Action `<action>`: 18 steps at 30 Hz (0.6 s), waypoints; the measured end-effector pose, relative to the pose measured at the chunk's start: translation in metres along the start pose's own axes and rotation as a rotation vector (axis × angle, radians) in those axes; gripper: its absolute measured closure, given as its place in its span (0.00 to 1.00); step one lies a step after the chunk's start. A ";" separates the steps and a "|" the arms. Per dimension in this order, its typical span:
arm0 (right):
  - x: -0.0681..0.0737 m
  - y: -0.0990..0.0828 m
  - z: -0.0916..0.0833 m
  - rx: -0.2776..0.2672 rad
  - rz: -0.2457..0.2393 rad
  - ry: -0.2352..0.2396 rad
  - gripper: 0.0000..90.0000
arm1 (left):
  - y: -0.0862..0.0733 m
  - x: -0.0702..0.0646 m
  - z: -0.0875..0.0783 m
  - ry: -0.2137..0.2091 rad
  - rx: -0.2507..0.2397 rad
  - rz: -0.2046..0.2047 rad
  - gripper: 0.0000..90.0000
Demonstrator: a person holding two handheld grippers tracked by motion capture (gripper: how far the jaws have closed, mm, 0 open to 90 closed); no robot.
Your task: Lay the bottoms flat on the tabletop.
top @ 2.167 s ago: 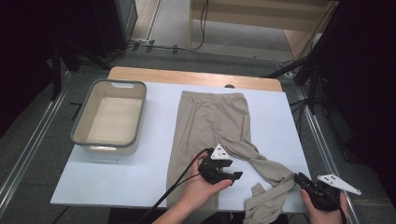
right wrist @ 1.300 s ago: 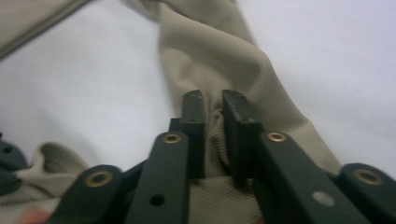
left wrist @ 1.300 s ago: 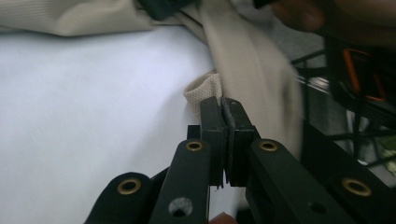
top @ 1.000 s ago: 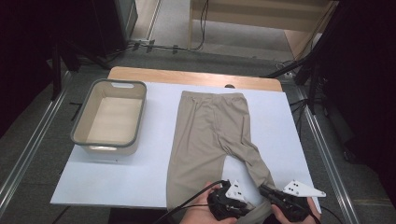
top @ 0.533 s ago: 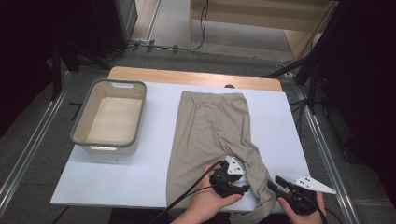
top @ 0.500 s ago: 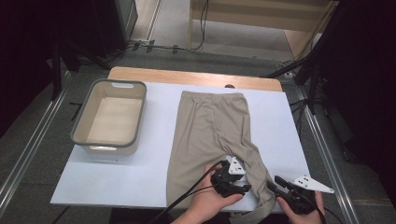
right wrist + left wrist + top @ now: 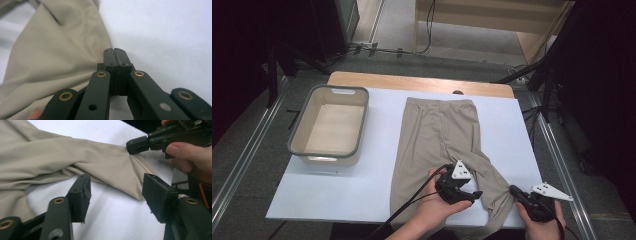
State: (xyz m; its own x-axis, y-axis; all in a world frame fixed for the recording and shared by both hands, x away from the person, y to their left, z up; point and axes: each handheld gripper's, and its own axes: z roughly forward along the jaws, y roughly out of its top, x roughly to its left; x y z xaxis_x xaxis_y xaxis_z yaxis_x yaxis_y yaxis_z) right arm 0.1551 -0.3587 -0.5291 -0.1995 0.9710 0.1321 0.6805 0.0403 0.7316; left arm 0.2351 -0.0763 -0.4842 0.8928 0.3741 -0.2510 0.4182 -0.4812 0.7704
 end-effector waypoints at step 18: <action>0.084 -0.006 0.006 0.027 -0.208 0.079 0.80 | -0.010 0.018 -0.023 -0.012 -0.059 -0.030 0.03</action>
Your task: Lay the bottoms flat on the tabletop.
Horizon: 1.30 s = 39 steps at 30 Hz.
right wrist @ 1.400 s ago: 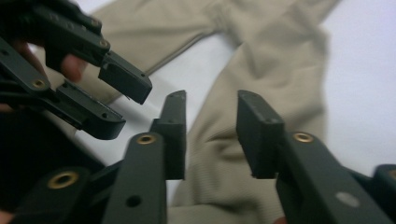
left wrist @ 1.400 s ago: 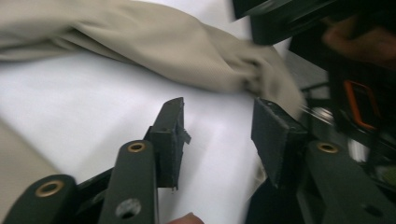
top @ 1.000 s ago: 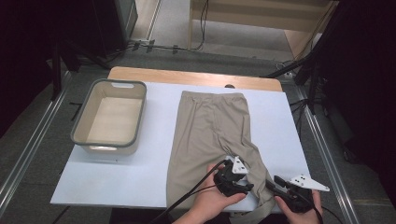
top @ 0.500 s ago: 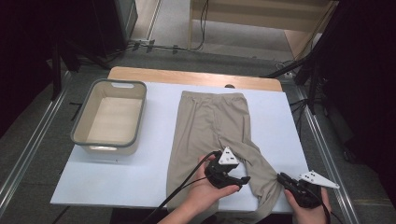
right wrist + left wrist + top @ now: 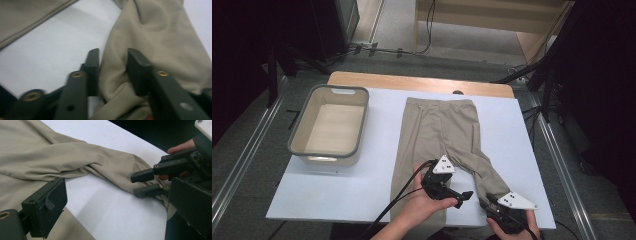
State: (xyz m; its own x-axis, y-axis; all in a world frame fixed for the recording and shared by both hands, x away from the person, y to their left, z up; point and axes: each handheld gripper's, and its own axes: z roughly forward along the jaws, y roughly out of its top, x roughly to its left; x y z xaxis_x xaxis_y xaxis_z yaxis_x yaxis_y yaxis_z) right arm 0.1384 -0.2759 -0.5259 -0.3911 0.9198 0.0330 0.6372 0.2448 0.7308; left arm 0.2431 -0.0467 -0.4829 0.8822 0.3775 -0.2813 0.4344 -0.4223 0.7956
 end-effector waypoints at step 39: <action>-0.053 0.004 0.004 -0.010 0.126 0.004 0.98 | -0.016 0.022 -0.020 0.108 0.082 0.002 1.00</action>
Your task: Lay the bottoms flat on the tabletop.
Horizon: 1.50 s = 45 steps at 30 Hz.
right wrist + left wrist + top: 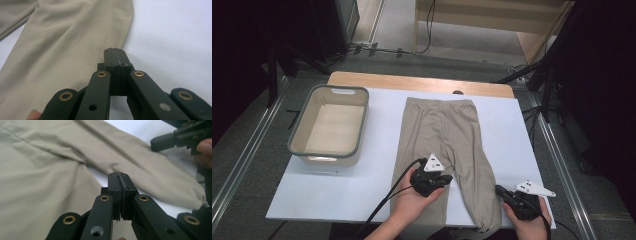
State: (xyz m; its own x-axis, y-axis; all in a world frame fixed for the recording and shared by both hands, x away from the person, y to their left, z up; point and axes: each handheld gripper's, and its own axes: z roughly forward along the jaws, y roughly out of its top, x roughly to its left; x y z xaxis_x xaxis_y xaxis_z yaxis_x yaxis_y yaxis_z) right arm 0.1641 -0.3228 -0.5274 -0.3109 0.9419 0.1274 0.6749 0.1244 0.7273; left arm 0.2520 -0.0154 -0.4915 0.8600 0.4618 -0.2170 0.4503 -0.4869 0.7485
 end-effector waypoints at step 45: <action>-0.023 -0.003 -0.010 0.000 0.014 -0.158 0.87 | -0.088 0.047 -0.087 0.019 0.062 -0.062 1.00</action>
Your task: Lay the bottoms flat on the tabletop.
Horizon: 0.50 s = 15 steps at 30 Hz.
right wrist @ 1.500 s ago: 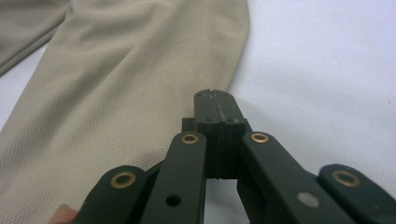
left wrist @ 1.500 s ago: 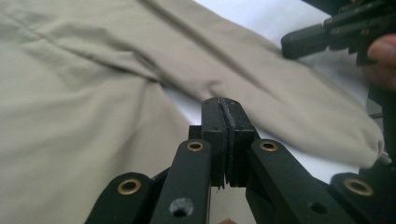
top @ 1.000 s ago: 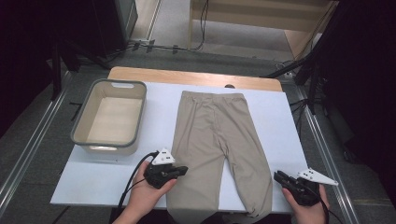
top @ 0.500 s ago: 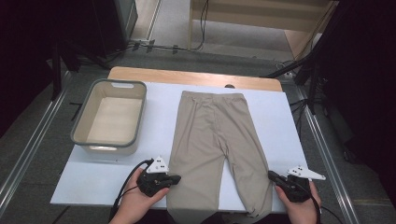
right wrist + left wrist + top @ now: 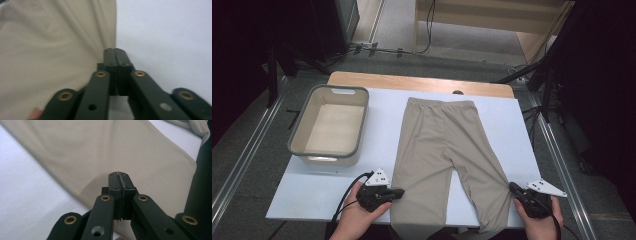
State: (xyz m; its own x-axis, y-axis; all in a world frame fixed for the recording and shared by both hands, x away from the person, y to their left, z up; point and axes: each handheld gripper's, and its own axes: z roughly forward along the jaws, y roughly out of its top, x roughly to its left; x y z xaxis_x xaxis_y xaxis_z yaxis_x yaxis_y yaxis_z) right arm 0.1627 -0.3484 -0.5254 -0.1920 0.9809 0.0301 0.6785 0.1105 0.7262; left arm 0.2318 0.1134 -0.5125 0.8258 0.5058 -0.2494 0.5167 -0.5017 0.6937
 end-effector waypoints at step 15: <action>0.096 -0.001 -0.021 0.010 -0.151 0.259 0.70 | 0.000 0.000 0.000 0.001 -0.001 0.001 1.00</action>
State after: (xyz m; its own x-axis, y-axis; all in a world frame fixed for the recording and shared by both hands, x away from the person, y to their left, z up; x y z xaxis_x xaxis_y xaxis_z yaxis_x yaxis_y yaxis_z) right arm 0.1289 -0.2577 -0.5088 -0.4651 0.8799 0.0973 0.6354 0.2553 0.7288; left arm 0.2317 0.1133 -0.5125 0.8260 0.5062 -0.2482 0.5161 -0.5016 0.6943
